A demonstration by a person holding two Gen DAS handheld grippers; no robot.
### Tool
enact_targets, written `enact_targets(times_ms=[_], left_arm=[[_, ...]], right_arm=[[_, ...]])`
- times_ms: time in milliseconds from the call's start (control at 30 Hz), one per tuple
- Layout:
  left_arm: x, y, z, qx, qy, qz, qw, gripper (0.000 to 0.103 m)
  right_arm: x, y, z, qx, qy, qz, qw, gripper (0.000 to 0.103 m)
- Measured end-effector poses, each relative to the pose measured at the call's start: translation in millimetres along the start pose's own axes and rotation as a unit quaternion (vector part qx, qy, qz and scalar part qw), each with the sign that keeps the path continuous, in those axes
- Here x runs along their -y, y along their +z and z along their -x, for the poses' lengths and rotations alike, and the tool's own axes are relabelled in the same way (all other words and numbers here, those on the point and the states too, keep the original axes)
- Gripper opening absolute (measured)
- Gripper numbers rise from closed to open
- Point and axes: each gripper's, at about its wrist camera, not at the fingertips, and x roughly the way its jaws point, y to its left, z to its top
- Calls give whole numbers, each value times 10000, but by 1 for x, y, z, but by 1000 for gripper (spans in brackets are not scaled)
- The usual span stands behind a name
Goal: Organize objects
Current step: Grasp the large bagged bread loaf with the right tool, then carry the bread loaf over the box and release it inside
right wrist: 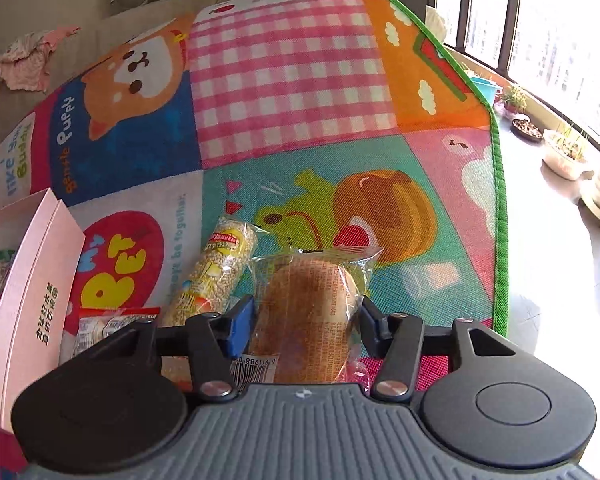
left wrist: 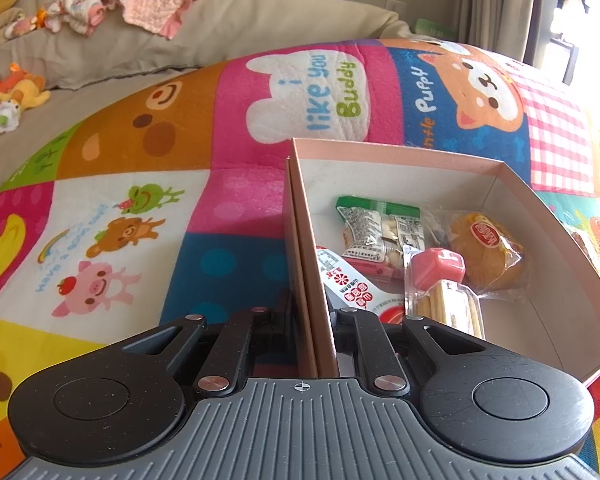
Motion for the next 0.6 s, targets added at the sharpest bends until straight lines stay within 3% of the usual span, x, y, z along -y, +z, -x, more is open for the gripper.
enact_targets(times_ms=[333,600], left_arm=[[1,-1,1,8,37,-35,10000,13],[1,-1,2,10,34,-39,10000,13]], right_arm=[[31,-58,108,223,610,-63,9979,52],[-8,-97,132,-98,1505,134,9885,52]])
